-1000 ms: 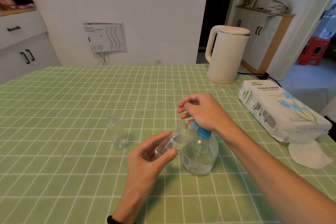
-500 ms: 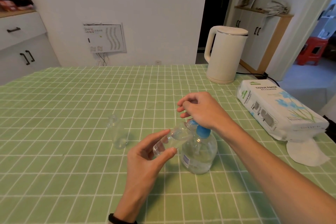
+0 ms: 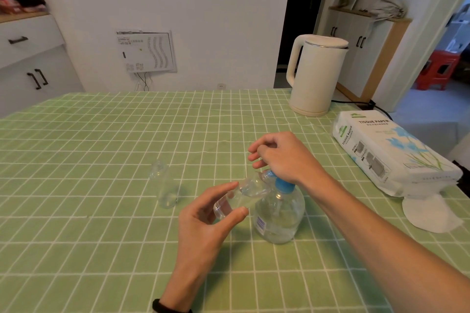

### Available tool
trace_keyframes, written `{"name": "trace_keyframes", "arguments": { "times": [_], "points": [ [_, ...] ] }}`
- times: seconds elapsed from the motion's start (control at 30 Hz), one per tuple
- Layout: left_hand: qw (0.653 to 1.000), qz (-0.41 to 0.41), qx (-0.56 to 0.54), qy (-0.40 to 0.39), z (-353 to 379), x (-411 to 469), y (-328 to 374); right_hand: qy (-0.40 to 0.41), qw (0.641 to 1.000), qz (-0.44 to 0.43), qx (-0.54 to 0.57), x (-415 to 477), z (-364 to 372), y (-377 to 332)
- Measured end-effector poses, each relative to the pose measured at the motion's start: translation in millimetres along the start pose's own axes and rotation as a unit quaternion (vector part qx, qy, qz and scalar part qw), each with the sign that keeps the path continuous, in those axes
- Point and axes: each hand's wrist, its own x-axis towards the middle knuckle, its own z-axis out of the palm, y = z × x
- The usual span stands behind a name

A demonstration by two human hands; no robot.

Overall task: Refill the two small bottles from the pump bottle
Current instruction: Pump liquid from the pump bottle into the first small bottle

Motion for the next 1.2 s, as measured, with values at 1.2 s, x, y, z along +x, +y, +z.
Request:
{"name": "trace_keyframes", "arguments": {
  "times": [1.2],
  "points": [
    [1.0,-0.006,-0.031,-0.001,1.4,1.8,-5.1,0.002,0.998,0.002,0.06,3.1,-0.1,-0.2]
  ]
}}
